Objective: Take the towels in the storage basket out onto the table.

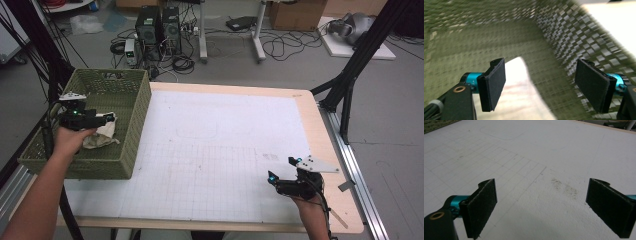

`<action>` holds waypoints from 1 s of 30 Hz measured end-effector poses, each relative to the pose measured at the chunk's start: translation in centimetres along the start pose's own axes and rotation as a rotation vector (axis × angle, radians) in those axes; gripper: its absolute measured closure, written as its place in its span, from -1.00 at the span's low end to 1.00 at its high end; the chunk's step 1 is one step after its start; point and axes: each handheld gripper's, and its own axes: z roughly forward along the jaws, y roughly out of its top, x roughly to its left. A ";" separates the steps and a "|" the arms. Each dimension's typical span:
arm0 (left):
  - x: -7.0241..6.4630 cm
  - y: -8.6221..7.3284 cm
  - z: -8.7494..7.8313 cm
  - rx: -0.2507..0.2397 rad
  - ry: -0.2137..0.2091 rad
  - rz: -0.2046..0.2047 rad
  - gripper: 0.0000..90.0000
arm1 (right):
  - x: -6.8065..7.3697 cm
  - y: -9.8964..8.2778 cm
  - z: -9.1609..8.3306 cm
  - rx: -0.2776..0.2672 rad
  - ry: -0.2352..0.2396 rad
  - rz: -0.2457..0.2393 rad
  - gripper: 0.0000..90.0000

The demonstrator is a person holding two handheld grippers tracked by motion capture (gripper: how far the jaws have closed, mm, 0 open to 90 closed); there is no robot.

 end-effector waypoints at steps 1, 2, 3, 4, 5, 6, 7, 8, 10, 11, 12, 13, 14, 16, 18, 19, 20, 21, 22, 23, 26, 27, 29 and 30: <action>0.0 -0.1 0.2 0.021 0.021 0.005 -0.45 | 0.0 0.0 0.0 0.000 0.001 -0.001 -0.80; 0.0 -0.1 0.5 0.042 0.034 0.006 -0.45 | 0.0 0.0 0.0 0.001 0.001 0.001 -0.80; 0.2 -0.3 0.9 0.097 0.058 0.011 -0.45 | 0.1 0.0 0.1 0.009 0.002 0.005 -0.80; 0.2 -0.3 0.9 0.097 0.058 0.011 -0.45 | 0.1 0.0 0.1 0.009 0.002 0.005 -0.80; 0.3 -0.5 1.3 0.134 0.070 0.010 -0.45 | 0.1 0.0 0.1 0.009 -0.005 -0.001 -0.80; 0.4 -0.6 1.5 0.150 0.081 0.004 -0.45 | 0.1 0.0 0.1 0.009 -0.005 -0.001 -0.80; 0.5 -0.7 1.9 0.174 0.099 -0.006 -0.44 | 0.1 0.0 0.1 0.009 -0.003 -0.004 -0.80; 0.6 -0.8 2.0 0.194 0.107 -0.003 -0.44 | 0.1 0.0 0.1 0.010 -0.005 -0.006 -0.80; 0.6 -0.9 2.4 0.219 0.117 -0.001 -0.44 | 0.2 0.0 0.1 0.015 -0.004 -0.005 -0.80; 0.6 -1.0 2.6 0.244 0.120 0.009 -0.45 | 0.2 0.0 0.1 0.014 -0.004 -0.007 -0.80; 0.5 -1.2 2.9 0.272 0.125 0.021 -0.45 | 0.1 -0.1 0.0 0.016 -0.003 -0.003 -0.80; 0.4 -1.4 3.2 0.304 0.131 0.040 -0.45 | 0.1 -0.1 0.0 0.016 -0.003 -0.003 -0.80; 0.3 -1.5 3.3 0.326 0.140 0.061 -0.44 | 0.1 -0.1 0.0 0.017 -0.003 -0.004 -0.80; 0.2 -1.5 3.4 0.343 0.166 0.087 -0.27 | 0.1 -0.2 0.0 0.017 -0.001 0.001 -0.80; 0.3 -1.4 3.3 0.351 0.186 0.087 -0.01 | 0.1 -0.2 -0.1 0.015 -0.001 -0.001 -0.80; 0.3 -1.3 3.1 0.346 0.187 0.068 0.18 | 0.1 -0.2 -0.1 0.018 0.000 0.003 -0.80; 0.4 -1.3 3.0 0.338 0.168 0.051 0.38 | 0.1 -0.2 -0.2 0.018 0.000 0.002 -0.80; 0.4 -1.2 2.8 0.315 0.134 0.036 0.56 | 0.1 -0.2 -0.2 0.016 -0.001 0.001 -0.80; 0.4 -1.1 2.6 0.305 0.132 0.035 0.71 | 0.0 -0.3 -0.2 0.012 0.001 0.006 -0.80; 0.4 -1.0 2.4 0.293 0.139 0.034 0.75 | 0.0 -0.3 -0.3 0.011 0.002 0.008 -0.80; 0.6 -0.9 1.9 0.259 0.136 0.015 0.82 | 0.0 -0.3 -0.3 0.008 0.000 0.011 -0.80; 0.6 -0.8 1.8 0.243 0.138 0.010 0.82 | 0.0 -0.3 -0.3 0.008 0.001 0.011 -0.80; 0.8 -0.8 1.4 0.193 0.131 -0.016 0.82 | 0.0 -0.2 -0.3 0.008 0.001 0.011 -0.80; 0.8 -0.8 1.2 0.177 0.128 -0.024 0.83 | 0.0 -0.2 -0.3 0.008 0.001 0.011 -0.80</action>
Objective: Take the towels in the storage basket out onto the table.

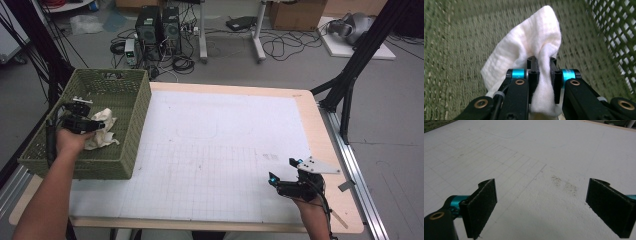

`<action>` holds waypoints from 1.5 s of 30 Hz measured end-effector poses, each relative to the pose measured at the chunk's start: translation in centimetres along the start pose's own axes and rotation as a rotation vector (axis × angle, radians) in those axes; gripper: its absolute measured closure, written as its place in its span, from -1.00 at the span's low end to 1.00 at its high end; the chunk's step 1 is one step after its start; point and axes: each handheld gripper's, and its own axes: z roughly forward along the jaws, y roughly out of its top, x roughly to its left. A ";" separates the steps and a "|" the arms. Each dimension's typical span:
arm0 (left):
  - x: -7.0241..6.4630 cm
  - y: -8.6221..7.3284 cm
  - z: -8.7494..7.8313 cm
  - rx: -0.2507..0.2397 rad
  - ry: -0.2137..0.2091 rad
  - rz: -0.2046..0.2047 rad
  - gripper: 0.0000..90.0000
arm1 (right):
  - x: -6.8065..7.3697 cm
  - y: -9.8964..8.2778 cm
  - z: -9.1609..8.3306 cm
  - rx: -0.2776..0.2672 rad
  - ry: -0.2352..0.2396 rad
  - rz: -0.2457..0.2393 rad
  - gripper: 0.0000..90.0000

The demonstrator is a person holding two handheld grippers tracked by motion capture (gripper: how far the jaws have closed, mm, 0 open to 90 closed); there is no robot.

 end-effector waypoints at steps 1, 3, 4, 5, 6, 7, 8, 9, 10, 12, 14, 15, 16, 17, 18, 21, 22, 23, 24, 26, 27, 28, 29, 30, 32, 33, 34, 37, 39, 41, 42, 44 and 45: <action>0.1 0.0 -0.2 -0.018 -0.002 -0.013 0.83 | 0.0 0.0 0.0 -0.001 -0.001 -0.001 -0.80; 0.3 0.0 -0.6 -0.049 -0.010 -0.024 0.83 | 0.0 0.0 0.0 0.002 0.001 -0.002 -0.80; 0.2 0.0 -0.9 -0.073 -0.014 -0.023 0.83 | 0.0 0.0 0.0 0.002 0.001 -0.002 -0.80; 0.2 0.0 -1.1 -0.091 -0.014 -0.017 0.84 | 0.0 0.0 0.0 0.000 0.002 0.001 -0.80; 0.1 0.1 -1.3 -0.108 -0.017 -0.018 0.84 | 0.0 0.0 0.0 -0.001 0.003 0.000 -0.80; 0.2 0.1 -1.5 -0.132 -0.022 -0.024 0.84 | 0.0 0.0 0.0 -0.001 0.003 0.000 -0.80; 0.2 0.2 -1.8 -0.159 -0.026 -0.029 0.84 | -0.1 0.0 -0.1 -0.004 0.003 0.001 -0.80; 0.3 0.2 -2.1 -0.181 -0.030 -0.034 0.84 | -0.1 0.0 -0.1 -0.004 0.003 0.005 -0.80; 0.4 0.2 -2.5 -0.202 -0.034 -0.046 0.85 | -0.1 0.0 -0.1 -0.007 0.004 0.004 -0.80; 0.6 0.3 -3.2 -0.242 -0.034 -0.058 0.85 | -0.1 0.1 0.0 -0.008 0.004 0.006 -0.80; 0.8 0.4 -4.0 -0.283 -0.042 -0.067 0.85 | -0.1 0.1 0.0 -0.012 0.005 0.004 -0.80; 0.9 0.5 -4.5 -0.301 -0.042 -0.067 0.85 | -0.1 0.1 0.1 -0.012 0.007 0.005 -0.80; 0.9 0.6 -4.9 -0.320 -0.045 -0.068 0.85 | 0.0 0.2 0.1 -0.010 0.011 0.007 -0.80; 1.0 0.8 -5.3 -0.342 -0.062 -0.082 0.85 | -0.1 0.2 0.2 -0.009 0.011 0.001 -0.80; 1.0 0.9 -5.6 -0.349 -0.066 -0.078 0.85 | -0.1 0.2 0.3 -0.010 0.013 0.002 -0.80; 0.9 1.3 -6.6 -0.379 -0.066 -0.050 0.85 | 0.1 0.3 0.3 -0.011 0.017 -0.001 -0.80; 0.9 1.5 -7.0 -0.396 -0.069 -0.052 0.85 | 0.1 0.3 0.3 -0.010 0.021 0.005 -0.80; 0.9 1.6 -7.3 -0.416 -0.073 -0.055 0.85 | 0.1 0.3 0.4 -0.009 0.021 0.003 -0.80; 0.9 1.8 -7.7 -0.429 -0.080 -0.058 0.85 | 0.1 0.3 0.4 -0.009 0.021 0.003 -0.80; 0.8 2.1 -8.3 -0.467 -0.102 -0.062 0.85 | 0.1 0.3 0.4 -0.009 0.024 0.007 -0.80; 0.7 2.2 -8.6 -0.480 -0.103 -0.061 0.85 | 0.0 0.3 0.4 -0.011 0.022 0.009 -0.80; 0.6 2.4 -8.8 -0.490 -0.100 -0.058 0.85 | 0.0 0.3 0.4 -0.011 0.022 0.009 -0.80; 0.6 2.5 -9.1 -0.498 -0.097 -0.050 0.85 | 0.0 0.3 0.4 -0.013 0.020 0.006 -0.80; 0.5 2.7 -9.4 -0.511 -0.097 -0.052 0.85 | 0.0 0.3 0.4 -0.015 0.021 0.005 -0.80; 0.4 3.0 -9.9 -0.530 -0.099 -0.052 0.85 | 0.1 0.3 0.4 -0.012 0.024 0.008 -0.80; 0.4 3.1 -10.1 -0.539 -0.102 -0.050 0.85 | 0.1 0.3 0.4 -0.011 0.024 0.009 -0.80; 0.4 3.2 -10.3 -0.543 -0.106 -0.051 0.85 | 0.1 0.3 0.4 -0.012 0.026 0.008 -0.80; 0.1 3.5 -10.9 -0.571 -0.113 -0.043 0.85 | 0.1 0.3 0.4 -0.014 0.021 0.007 -0.80; 0.0 3.6 -11.2 -0.585 -0.116 -0.043 0.85 | 0.0 0.3 0.3 -0.012 0.022 0.006 -0.80; -0.1 3.6 -11.5 -0.609 -0.125 -0.052 0.85 | 0.0 0.3 0.2 -0.018 0.023 0.004 -0.80; -0.1 3.6 -11.6 -0.619 -0.134 -0.058 0.85 | 0.1 0.3 0.2 -0.018 0.023 0.007 -0.80; -0.1 3.6 -12.0 -0.636 -0.146 -0.066 0.85 | 0.0 0.3 0.2 -0.017 0.024 0.007 -0.80; -0.1 3.7 -12.2 -0.642 -0.148 -0.068 0.85 | 0.0 0.3 0.2 -0.019 0.025 0.007 -0.80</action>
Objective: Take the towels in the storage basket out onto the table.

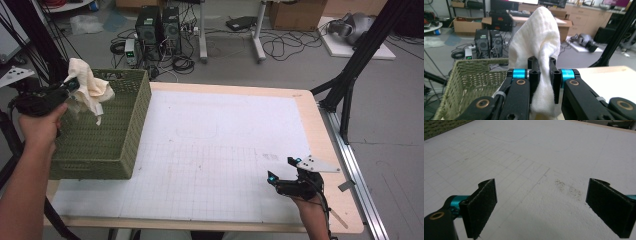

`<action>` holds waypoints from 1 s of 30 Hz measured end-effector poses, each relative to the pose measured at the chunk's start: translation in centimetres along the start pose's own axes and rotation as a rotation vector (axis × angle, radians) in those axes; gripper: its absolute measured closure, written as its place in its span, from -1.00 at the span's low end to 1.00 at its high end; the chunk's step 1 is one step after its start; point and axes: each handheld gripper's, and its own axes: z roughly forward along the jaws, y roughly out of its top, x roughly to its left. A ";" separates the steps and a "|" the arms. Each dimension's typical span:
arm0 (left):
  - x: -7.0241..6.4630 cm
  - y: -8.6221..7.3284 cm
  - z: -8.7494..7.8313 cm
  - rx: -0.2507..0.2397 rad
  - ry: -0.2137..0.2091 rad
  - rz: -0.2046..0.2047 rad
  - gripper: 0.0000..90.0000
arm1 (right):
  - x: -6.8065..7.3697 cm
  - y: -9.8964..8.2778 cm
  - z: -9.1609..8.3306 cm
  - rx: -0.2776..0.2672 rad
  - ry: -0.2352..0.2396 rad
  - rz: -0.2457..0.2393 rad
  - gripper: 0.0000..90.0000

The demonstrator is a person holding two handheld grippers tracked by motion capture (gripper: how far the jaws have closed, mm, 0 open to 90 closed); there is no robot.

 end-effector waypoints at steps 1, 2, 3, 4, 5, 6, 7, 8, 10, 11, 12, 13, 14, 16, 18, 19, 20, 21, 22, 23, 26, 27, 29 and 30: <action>0.0 0.1 -0.1 -0.006 -0.002 -0.001 0.85 | 0.0 0.0 0.0 -0.001 0.000 0.000 -0.80; -0.1 0.3 -0.3 -0.019 -0.008 -0.005 0.85 | 0.0 0.0 0.0 0.001 0.001 0.002 -0.80; -0.2 0.4 -0.4 -0.030 -0.016 -0.016 0.85 | 0.0 0.0 0.1 0.001 0.003 0.001 -0.80; -0.2 0.5 -0.6 -0.040 -0.026 -0.021 0.85 | 0.0 0.0 0.1 0.004 0.003 0.004 -0.80; -0.3 0.6 -0.7 -0.049 -0.031 -0.022 0.85 | 0.0 0.0 0.1 0.001 0.006 0.003 -0.80; -0.4 0.7 -0.8 -0.062 -0.042 -0.026 0.85 | 0.0 0.0 0.1 0.001 0.006 0.003 -0.80; -0.6 0.8 -1.0 -0.073 -0.047 -0.023 0.85 | 0.0 0.1 0.1 0.000 0.006 0.005 -0.80; -0.7 0.9 -1.1 -0.077 -0.053 -0.015 0.85 | 0.0 0.1 0.1 -0.004 0.004 0.001 -0.80; -1.2 1.2 -1.3 -0.086 -0.064 0.001 0.85 | 0.0 0.1 0.0 -0.005 0.004 0.007 -0.80; -1.4 1.3 -1.4 -0.090 -0.070 0.010 0.85 | 0.0 0.2 0.0 -0.007 0.004 0.008 -0.80; -1.7 1.5 -1.5 -0.098 -0.079 0.013 0.85 | 0.0 0.2 0.1 -0.007 0.004 0.006 -0.80; -2.1 1.7 -1.6 -0.106 -0.091 0.020 0.85 | 0.0 0.2 0.1 -0.005 0.003 0.002 -0.80; -2.4 1.9 -1.7 -0.108 -0.097 0.027 0.85 | 0.1 0.2 0.2 -0.004 0.006 0.004 -0.80; -3.2 2.3 -1.8 -0.118 -0.121 0.040 0.85 | 0.1 0.2 0.2 -0.006 0.006 -0.005 -0.80; -4.1 2.6 -1.8 -0.127 -0.152 0.043 0.85 | 0.2 0.2 0.2 -0.005 0.009 -0.002 -0.80; -4.5 2.6 -1.8 -0.127 -0.166 0.048 0.85 | 0.2 0.2 0.2 -0.005 0.009 -0.001 -0.80; -5.1 2.7 -1.7 -0.130 -0.192 0.054 0.85 | 0.1 0.2 0.2 -0.006 0.007 -0.005 -0.80; -5.7 2.6 -1.6 -0.132 -0.209 0.064 0.85 | 0.1 0.2 0.2 -0.006 0.006 -0.004 -0.80; -6.2 2.6 -1.5 -0.129 -0.226 0.073 0.85 | 0.1 0.2 0.1 -0.009 0.005 -0.006 -0.80; -6.7 2.6 -1.4 -0.127 -0.239 0.078 0.85 | 0.1 0.3 0.0 -0.010 0.003 -0.001 -0.80; -8.5 2.3 -0.9 -0.127 -0.289 0.091 0.85 | 0.0 0.3 -0.1 -0.022 -0.003 -0.008 -0.80; -9.0 2.3 -0.7 -0.127 -0.303 0.096 0.85 | 0.0 0.3 -0.2 -0.020 -0.004 -0.005 -0.80; -10.0 2.2 -0.4 -0.128 -0.325 0.110 0.85 | 0.0 0.3 -0.1 -0.018 -0.005 -0.008 -0.80; -10.7 2.0 -0.1 -0.124 -0.341 0.114 0.85 | 0.0 0.3 -0.1 -0.017 -0.004 -0.010 -0.80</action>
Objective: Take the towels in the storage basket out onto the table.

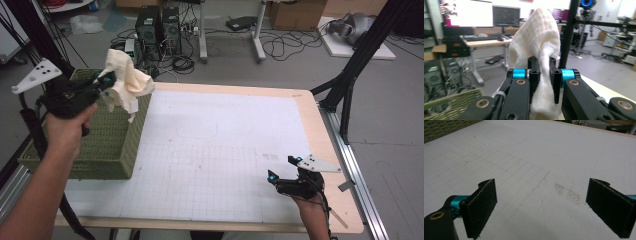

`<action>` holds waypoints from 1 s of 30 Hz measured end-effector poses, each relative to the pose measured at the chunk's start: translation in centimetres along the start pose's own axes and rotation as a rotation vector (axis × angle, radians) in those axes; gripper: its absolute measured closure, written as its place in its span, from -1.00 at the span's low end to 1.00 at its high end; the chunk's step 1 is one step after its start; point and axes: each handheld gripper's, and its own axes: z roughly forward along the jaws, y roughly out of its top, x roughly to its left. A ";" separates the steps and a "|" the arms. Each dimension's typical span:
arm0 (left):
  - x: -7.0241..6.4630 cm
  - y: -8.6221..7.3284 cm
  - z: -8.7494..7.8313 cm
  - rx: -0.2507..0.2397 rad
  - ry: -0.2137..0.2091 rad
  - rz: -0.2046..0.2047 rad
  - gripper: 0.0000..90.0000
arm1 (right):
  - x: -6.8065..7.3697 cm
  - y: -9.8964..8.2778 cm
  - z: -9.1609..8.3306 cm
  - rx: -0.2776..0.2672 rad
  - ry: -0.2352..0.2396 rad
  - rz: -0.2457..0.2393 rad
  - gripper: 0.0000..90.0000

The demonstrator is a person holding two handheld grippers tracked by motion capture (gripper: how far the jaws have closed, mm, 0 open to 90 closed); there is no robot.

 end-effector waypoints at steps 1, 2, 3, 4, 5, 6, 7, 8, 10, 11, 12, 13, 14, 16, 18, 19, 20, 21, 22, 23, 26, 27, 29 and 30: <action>-0.3 -0.1 0.3 0.001 -0.009 0.001 0.85 | 0.1 0.0 0.0 0.002 0.002 0.002 -0.80; -0.8 -0.3 0.8 0.002 -0.023 0.001 0.85 | 0.1 0.0 0.0 0.001 0.003 0.002 -0.80; -1.2 -0.5 1.2 0.005 -0.038 0.003 0.85 | 0.1 0.0 0.0 0.001 0.004 0.004 -0.80; -1.7 -0.7 1.7 0.010 -0.053 0.003 0.85 | 0.1 0.0 0.0 0.001 0.003 0.004 -0.80; -2.2 -0.9 2.1 0.009 -0.070 0.004 0.85 | 0.1 0.0 0.0 0.000 0.004 0.003 -0.80; -2.7 -1.2 2.5 0.008 -0.083 0.004 0.85 | 0.1 0.1 0.0 -0.001 0.004 -0.005 -0.80; -3.2 -1.5 3.0 0.013 -0.095 0.011 0.85 | 0.1 0.1 0.0 -0.003 0.004 -0.004 -0.80; -3.9 -1.9 3.5 0.017 -0.112 0.012 0.85 | 0.1 0.1 0.0 -0.002 0.004 -0.004 -0.80; -4.8 -2.7 4.3 0.028 -0.139 0.005 0.84 | 0.2 0.1 0.0 -0.002 0.006 -0.006 -0.80; -5.4 -3.3 4.9 0.033 -0.159 -0.001 0.84 | 0.2 0.1 0.0 -0.002 0.004 -0.008 -0.80; -5.7 -3.6 5.2 0.036 -0.171 -0.003 0.84 | 0.3 0.1 0.0 -0.001 0.005 -0.010 -0.80; -6.3 -4.0 5.6 0.036 -0.187 -0.013 0.84 | 0.2 0.1 0.0 -0.002 0.005 -0.013 -0.80; -6.7 -4.4 6.0 0.043 -0.206 -0.014 0.84 | 0.2 0.1 0.0 -0.003 0.003 -0.014 -0.80; -7.7 -5.1 6.8 0.051 -0.241 -0.022 0.84 | 0.2 0.0 -0.1 -0.003 0.003 -0.015 -0.80; -8.7 -6.0 7.7 0.078 -0.277 -0.019 0.84 | 0.2 0.0 -0.1 -0.001 0.002 -0.010 -0.80; -9.1 -6.3 8.0 0.086 -0.289 -0.016 0.84 | 0.1 0.0 -0.1 -0.002 0.002 -0.011 -0.80; -9.6 -6.8 8.4 0.099 -0.311 -0.012 0.84 | 0.1 0.0 -0.1 -0.001 0.000 -0.010 -0.80; -10.1 -7.2 8.7 0.109 -0.325 -0.014 0.84 | 0.1 0.0 -0.1 -0.002 0.000 -0.010 -0.80; -10.4 -7.5 9.0 0.114 -0.337 -0.017 0.84 | 0.1 0.0 -0.2 -0.002 0.000 -0.010 -0.80; -10.8 -7.9 9.3 0.123 -0.349 -0.018 0.84 | 0.1 0.0 -0.2 -0.002 0.000 -0.011 -0.80; -11.9 -9.0 10.0 0.137 -0.382 -0.038 0.83 | 0.1 -0.1 -0.3 -0.002 -0.006 -0.009 -0.80; -12.3 -9.3 10.1 0.146 -0.388 -0.039 0.83 | 0.1 -0.1 -0.3 -0.003 -0.011 -0.010 -0.80; -13.0 -10.0 10.4 0.162 -0.405 -0.038 0.82 | 0.0 -0.1 -0.4 -0.005 -0.017 -0.005 -0.80; -13.3 -10.5 10.5 0.169 -0.410 -0.039 0.82 | -0.1 -0.1 -0.5 -0.006 -0.019 -0.006 -0.80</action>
